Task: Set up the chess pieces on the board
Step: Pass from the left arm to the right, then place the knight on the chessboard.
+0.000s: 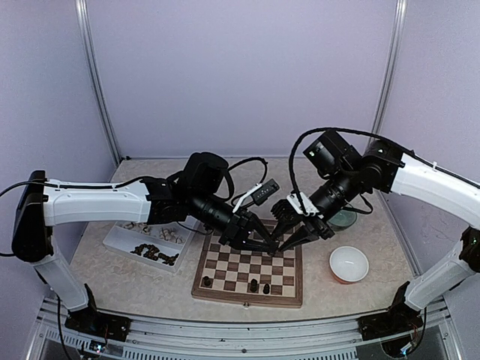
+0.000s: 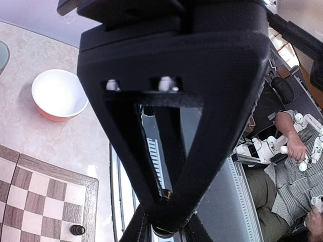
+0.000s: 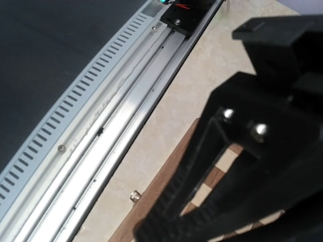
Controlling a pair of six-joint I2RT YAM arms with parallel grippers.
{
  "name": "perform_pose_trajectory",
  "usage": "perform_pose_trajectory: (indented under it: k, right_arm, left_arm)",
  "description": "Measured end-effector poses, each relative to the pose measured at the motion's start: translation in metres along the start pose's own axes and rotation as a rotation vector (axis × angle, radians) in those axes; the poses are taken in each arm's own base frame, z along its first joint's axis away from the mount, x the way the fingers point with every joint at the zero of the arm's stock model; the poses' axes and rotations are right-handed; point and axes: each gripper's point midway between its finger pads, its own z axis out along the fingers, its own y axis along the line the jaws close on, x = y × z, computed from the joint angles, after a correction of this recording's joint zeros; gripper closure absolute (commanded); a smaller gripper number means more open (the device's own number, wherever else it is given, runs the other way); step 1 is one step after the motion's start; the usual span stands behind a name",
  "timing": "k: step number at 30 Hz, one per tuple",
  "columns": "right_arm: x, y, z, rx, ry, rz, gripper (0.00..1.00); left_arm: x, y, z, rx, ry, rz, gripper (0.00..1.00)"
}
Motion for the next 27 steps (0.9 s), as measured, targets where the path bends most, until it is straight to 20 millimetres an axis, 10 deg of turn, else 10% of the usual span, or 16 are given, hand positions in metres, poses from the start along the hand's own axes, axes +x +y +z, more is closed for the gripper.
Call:
perform_pose_trajectory:
  k: [5,15,23,27]
  right_arm:
    - [-0.001,-0.001,-0.001,0.006,-0.002,0.005,0.96]
    - [0.012,-0.010,-0.002,0.063,0.075,0.010,1.00]
    - [0.056,-0.027,0.004,0.065,0.321,0.010,1.00]
    - [0.085,-0.022,0.018,0.012,0.452,0.021,1.00]
  left_arm:
    - [0.000,-0.002,-0.001,0.016,0.001,-0.007,0.79]
    - [-0.009,0.027,-0.024,-0.123,-0.024,-0.018,0.55]
    - [-0.067,0.095,-0.154,-0.716,-0.262,0.076,0.54]
    - [-0.051,0.123,-0.227,-0.955,-0.378,0.045,0.54]
